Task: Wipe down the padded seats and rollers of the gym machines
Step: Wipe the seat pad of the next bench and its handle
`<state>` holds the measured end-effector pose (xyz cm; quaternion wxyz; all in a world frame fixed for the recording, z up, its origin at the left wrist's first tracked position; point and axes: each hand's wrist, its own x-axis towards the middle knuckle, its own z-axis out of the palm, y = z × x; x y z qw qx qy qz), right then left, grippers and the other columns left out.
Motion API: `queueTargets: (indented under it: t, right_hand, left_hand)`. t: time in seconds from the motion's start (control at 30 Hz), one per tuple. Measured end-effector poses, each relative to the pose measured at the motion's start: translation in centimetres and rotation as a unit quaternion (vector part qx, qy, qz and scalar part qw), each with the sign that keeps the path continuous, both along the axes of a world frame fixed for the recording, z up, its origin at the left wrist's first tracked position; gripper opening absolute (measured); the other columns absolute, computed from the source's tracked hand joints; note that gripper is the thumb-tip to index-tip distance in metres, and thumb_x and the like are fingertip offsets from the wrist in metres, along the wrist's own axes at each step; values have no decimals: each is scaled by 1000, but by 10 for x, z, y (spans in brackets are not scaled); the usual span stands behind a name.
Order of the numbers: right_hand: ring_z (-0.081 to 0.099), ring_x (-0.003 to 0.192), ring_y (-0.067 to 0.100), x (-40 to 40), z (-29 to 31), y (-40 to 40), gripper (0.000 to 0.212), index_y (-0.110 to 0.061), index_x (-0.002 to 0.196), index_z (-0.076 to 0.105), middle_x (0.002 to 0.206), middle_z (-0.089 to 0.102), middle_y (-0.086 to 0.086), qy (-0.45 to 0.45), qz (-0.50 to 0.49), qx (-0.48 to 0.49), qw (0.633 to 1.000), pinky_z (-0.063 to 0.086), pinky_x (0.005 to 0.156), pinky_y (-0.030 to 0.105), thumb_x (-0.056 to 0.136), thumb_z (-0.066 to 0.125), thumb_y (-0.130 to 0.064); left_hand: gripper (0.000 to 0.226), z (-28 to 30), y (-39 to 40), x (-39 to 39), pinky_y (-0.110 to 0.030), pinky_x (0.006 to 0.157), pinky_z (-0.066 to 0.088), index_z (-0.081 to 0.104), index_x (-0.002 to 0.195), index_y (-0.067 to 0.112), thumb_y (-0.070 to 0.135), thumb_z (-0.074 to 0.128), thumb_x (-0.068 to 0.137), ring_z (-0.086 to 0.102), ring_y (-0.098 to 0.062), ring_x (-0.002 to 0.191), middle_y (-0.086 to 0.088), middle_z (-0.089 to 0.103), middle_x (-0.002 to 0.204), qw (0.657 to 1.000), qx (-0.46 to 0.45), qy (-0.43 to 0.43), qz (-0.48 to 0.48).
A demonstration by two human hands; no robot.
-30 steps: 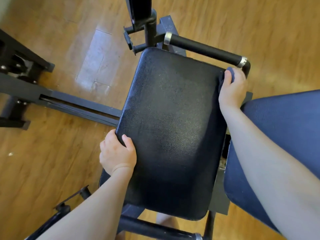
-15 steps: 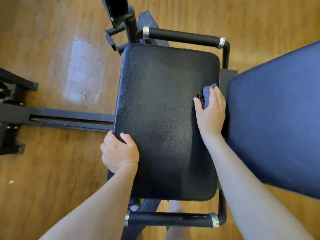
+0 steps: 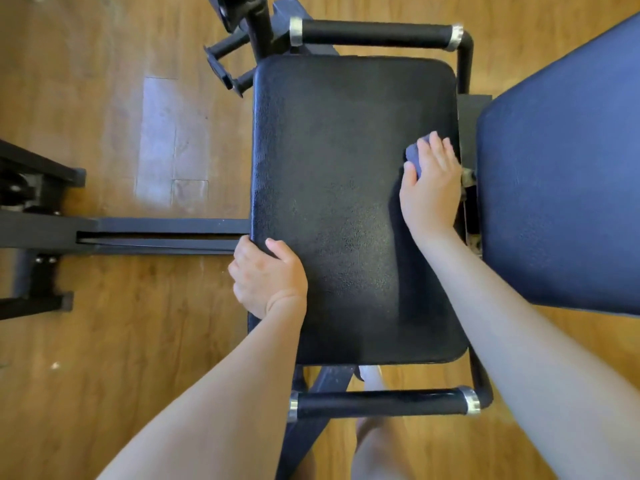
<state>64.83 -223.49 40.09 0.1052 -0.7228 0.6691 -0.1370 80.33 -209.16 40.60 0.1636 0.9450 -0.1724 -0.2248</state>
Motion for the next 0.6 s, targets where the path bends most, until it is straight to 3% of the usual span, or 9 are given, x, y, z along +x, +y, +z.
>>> queueTargets:
  t: [0.07,0.13,0.23,0.37,0.47,0.6]
  right_hand:
    - [33,134,34,7,0,11,42,1,132,47,143,41,16,-10,4,-5,1000,23,111,41,93,42,-14]
    - [41,128,35,10,0,46,41,0,127,51,137,48,17,-15,75,-11,997,31,108,46,91,42,-17]
    - [42,129,31,3,4,116,46,-4,129,52,137,49,13,4,203,24,979,30,108,42,88,60,-22]
    - [42,128,28,-28,7,128,45,-4,127,55,136,50,10,46,322,23,945,34,104,41,89,49,-27]
    - [46,125,35,-33,2,88,40,-1,123,57,133,53,14,43,280,-4,959,36,101,45,88,46,-19]
    - [42,127,37,2,2,63,38,-1,123,56,134,51,15,9,103,10,995,32,106,46,88,48,-12]
  left_hand:
    - [46,-1,1,0,-45,93,40,44,133,12,37,35,96,45,-26,120,-7,52,133,1000,-3,1,-6]
    - [46,-2,1,1,-45,93,41,43,134,12,38,36,96,45,-27,120,-7,51,134,1000,-6,7,-9]
    - [49,-2,2,2,-45,95,43,42,136,13,42,35,97,46,-27,121,-7,50,136,1000,-7,15,-13]
    - [53,-2,2,3,-45,96,42,40,137,13,46,34,96,46,-27,122,-7,50,137,1000,-11,19,-19]
    - [54,-3,3,3,-44,95,42,40,138,12,47,35,96,46,-26,122,-6,49,137,999,-15,18,-22]
    - [52,-3,2,3,-42,94,41,39,138,12,44,34,97,45,-26,122,-6,49,137,999,-18,16,-26]
